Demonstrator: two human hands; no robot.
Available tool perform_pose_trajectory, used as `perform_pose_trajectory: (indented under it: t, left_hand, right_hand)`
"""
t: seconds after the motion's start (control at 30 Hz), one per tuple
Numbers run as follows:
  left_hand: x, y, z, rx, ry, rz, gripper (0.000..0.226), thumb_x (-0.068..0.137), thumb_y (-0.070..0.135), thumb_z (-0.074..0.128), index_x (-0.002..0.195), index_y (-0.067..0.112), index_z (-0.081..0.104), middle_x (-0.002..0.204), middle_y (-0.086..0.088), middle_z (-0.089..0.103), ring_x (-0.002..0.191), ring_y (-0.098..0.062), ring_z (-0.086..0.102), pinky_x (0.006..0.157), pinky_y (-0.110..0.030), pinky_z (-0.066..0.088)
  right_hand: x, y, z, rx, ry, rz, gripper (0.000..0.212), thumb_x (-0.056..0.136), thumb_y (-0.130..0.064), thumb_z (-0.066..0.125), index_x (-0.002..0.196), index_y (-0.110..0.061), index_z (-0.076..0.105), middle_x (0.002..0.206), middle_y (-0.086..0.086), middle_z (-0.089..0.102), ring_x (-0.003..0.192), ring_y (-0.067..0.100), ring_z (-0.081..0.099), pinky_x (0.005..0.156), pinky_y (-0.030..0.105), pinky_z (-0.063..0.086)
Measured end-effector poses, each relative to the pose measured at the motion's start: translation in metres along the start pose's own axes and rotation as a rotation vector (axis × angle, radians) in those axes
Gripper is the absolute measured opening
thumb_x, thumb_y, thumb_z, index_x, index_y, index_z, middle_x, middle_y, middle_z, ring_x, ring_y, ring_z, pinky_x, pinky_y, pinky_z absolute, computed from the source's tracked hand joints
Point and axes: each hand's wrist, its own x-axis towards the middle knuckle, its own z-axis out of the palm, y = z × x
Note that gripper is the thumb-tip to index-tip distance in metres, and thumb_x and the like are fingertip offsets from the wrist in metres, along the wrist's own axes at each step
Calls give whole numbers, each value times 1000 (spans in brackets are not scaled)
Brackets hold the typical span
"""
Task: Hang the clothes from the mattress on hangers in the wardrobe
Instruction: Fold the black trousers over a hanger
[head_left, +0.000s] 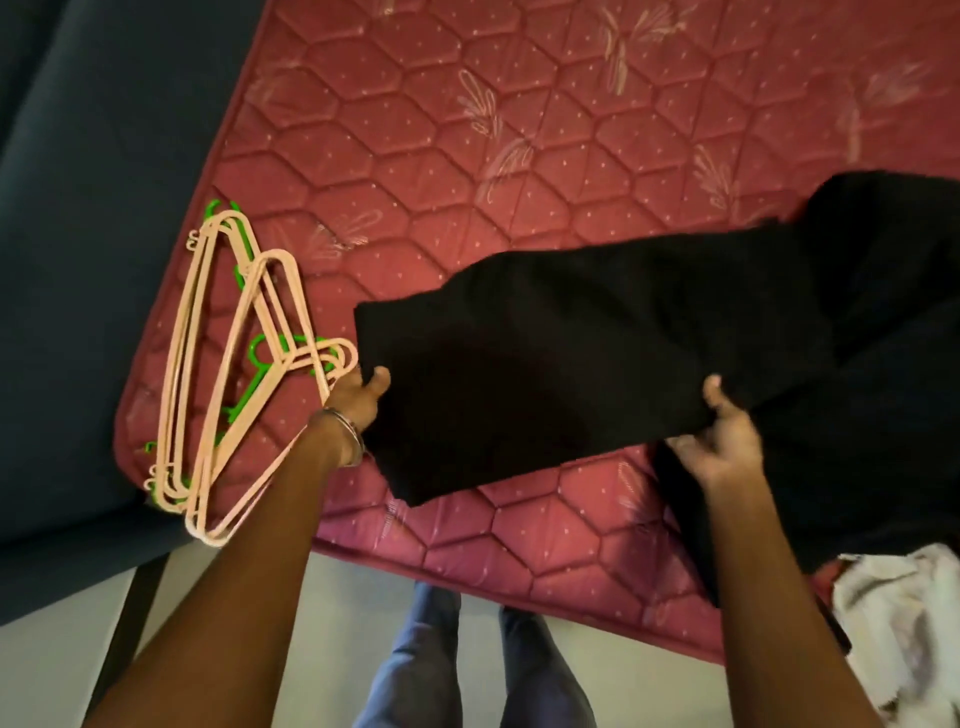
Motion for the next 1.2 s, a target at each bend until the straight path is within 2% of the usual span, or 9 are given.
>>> perform_pose_trajectory:
  t: [0.1, 0.17, 0.27, 0.4, 0.53, 0.63, 0.7, 0.93, 1.2]
  left_hand:
    - [-11, -29, 1, 187, 49, -23, 49, 85, 40, 63, 119, 5, 57, 117, -13, 64, 110, -32, 59, 95, -45, 48]
    - [-23, -34, -1, 140, 111, 49, 37, 91, 15, 60, 126, 4, 54, 109, -12, 62, 104, -25, 58, 88, -31, 45]
    - [-27, -37, -11, 159, 248, 196, 38, 90, 5, 59, 128, 11, 56, 96, -17, 66, 85, -27, 62, 72, -33, 52]
    - [-23, -38, -34, 626, 466, 256, 31, 87, 14, 62, 117, 8, 60, 106, -20, 59, 96, -38, 57, 80, -42, 46]
    - [-15, -46, -59, 1198, 270, 95, 63, 84, 37, 66, 137, 15, 38, 132, -17, 42, 117, -38, 46, 89, -47, 44]
    - [-2, -58, -82, 1235, 270, 229, 36, 83, 22, 69, 116, 10, 59, 106, -19, 59, 85, -42, 62, 65, -49, 54]
    - [6, -61, -104, 1227, 332, 219, 27, 74, 13, 75, 99, 5, 67, 90, -21, 62, 68, -43, 62, 54, -48, 52]
    - [37, -47, -148, 958, 286, 271, 36, 85, 22, 65, 120, 12, 65, 115, -22, 56, 104, -43, 53, 88, -46, 43]
    - [15, -8, -138, 597, 706, 493, 26, 91, 22, 55, 100, 2, 68, 90, -24, 58, 84, -39, 55, 68, -34, 33]
  right_hand:
    - [18, 38, -14, -282, 277, -4, 31, 90, -4, 59, 116, -19, 53, 121, 9, 58, 106, 30, 58, 82, 52, 51]
    - [18, 51, -9, -423, 464, -106, 35, 93, -5, 55, 126, -13, 44, 128, 17, 52, 102, 31, 59, 78, 47, 53]
    - [-3, 70, 21, -786, 715, -401, 43, 88, -6, 54, 127, -3, 36, 125, 26, 51, 107, 41, 57, 87, 48, 49]
    - [-33, 121, 72, -1063, 352, -838, 26, 85, -1, 57, 108, -3, 47, 101, 25, 61, 92, 42, 60, 80, 41, 42]
    - [-39, 175, 111, -1246, -121, -817, 21, 85, -1, 61, 104, -7, 54, 65, 3, 57, 63, 27, 58, 68, 33, 44]
    - [-40, 200, 134, -1324, -307, -822, 22, 85, -2, 63, 105, -7, 58, 55, 0, 48, 54, 20, 50, 62, 26, 39]
    - [-36, 205, 141, -1341, -328, -807, 20, 86, -3, 64, 105, -8, 60, 57, 6, 52, 54, 21, 51, 62, 27, 41]
    - [-24, 213, 154, -1387, -281, -716, 15, 87, -5, 65, 101, -8, 63, 62, 9, 57, 57, 19, 53, 65, 28, 46]
    - [-15, 210, 162, -1392, -265, -497, 13, 86, -8, 67, 99, -10, 65, 68, -2, 58, 63, 8, 57, 72, 20, 46]
